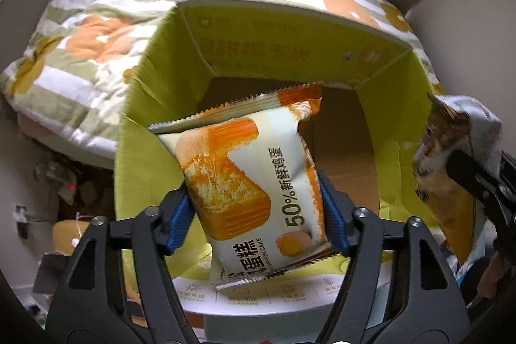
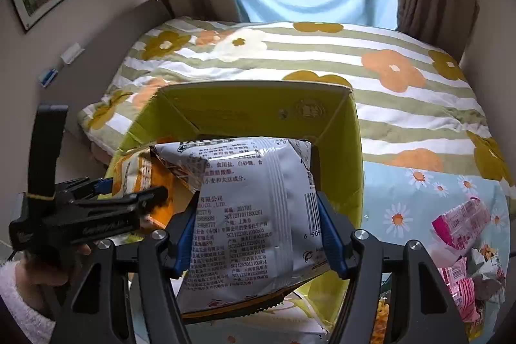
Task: Organize snacks
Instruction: 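Carry both packets into the yellow box and open both tools to release them, then move both open tools back from the box to the snack pile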
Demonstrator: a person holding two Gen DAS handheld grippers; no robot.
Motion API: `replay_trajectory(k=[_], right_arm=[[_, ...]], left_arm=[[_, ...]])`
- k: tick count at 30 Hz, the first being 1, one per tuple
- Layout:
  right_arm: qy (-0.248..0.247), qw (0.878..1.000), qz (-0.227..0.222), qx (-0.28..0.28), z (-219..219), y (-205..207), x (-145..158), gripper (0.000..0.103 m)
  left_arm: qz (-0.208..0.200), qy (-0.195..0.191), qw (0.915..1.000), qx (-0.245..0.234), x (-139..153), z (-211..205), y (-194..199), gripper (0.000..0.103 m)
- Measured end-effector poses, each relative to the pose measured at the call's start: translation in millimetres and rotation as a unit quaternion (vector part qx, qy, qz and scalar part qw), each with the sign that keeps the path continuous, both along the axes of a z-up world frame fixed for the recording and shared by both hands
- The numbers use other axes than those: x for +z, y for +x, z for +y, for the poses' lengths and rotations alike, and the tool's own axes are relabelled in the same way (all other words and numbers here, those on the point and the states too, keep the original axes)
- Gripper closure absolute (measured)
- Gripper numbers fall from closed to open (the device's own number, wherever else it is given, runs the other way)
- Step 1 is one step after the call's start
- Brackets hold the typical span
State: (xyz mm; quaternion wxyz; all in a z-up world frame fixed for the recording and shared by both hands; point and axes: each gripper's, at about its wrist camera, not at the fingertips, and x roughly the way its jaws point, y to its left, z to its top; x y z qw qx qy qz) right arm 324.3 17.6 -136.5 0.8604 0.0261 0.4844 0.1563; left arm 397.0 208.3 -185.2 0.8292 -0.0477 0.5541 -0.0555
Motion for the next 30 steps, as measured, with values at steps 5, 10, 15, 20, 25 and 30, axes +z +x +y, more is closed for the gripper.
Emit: replay_trajectory(k=[5,10,15,20,25,30], right_arm=[[-0.028,0.999,0.002,-0.016,2,6,-4,0.042],[-0.055,0.998,-0.011,-0.006,10,3,-8,0.042],[-0.051,0.999,0.010,-0.011,14,6,-23,0.042],[-0.046,0.999,0.006,-0.020,14,7,-29,0.037],[-0.034,0.999,0.022,-0.006,17,7,-32,0.001],[-0.035,0.999,0.014,-0.006,15,-3,-33,0.001]], left_arm=[[-0.029,0.035,0.9990,0.003,7,-2,-11,0.001],[-0.045,0.021,0.9987,0.012,20,4,-32,0.001],[-0.060,0.024,0.9977,0.018,27,4,-43,0.001],[-0.067,0.014,0.9972,0.032,31,10,-52,0.001],[-0.071,0.010,0.9964,0.046,35,19,-63,0.001],[-0.076,0.004,0.9956,0.055,41,23,-71,0.001]])
